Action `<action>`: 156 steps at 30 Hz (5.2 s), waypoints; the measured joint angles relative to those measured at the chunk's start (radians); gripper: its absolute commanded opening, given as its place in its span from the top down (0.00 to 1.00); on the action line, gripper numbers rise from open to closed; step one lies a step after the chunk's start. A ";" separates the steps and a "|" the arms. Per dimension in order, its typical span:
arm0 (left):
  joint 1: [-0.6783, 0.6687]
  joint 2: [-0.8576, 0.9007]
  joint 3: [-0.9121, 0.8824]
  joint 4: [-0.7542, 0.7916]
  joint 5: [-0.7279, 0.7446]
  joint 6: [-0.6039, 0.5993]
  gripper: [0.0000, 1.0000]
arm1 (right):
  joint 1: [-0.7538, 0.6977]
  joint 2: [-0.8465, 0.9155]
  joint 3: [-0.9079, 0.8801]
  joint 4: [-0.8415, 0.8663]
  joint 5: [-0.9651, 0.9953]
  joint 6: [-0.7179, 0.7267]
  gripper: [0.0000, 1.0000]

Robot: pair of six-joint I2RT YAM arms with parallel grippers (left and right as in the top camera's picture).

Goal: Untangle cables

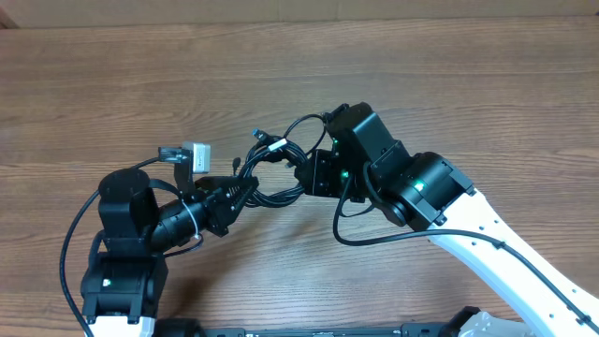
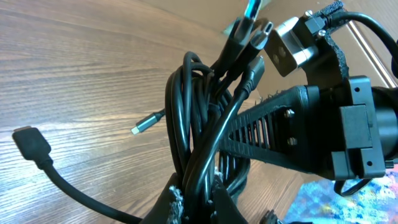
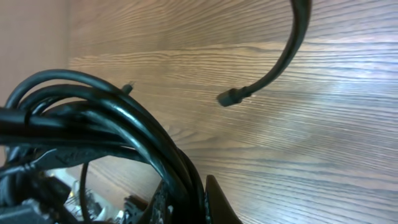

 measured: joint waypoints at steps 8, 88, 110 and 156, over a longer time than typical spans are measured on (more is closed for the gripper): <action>-0.006 0.008 0.000 0.000 0.010 0.000 0.96 | 0.020 0.034 0.021 -0.047 0.098 0.023 0.91; -0.003 0.000 -0.010 0.103 0.099 -0.341 0.96 | -0.178 -0.036 0.029 -0.022 -0.306 -0.598 0.35; 0.002 -0.003 -0.009 0.266 0.241 -0.550 0.96 | -0.137 -0.036 0.028 0.008 -0.305 -0.613 0.85; 0.000 0.003 -0.011 0.301 0.274 -0.354 0.96 | -0.115 -0.040 0.030 -0.275 -0.081 -0.483 0.58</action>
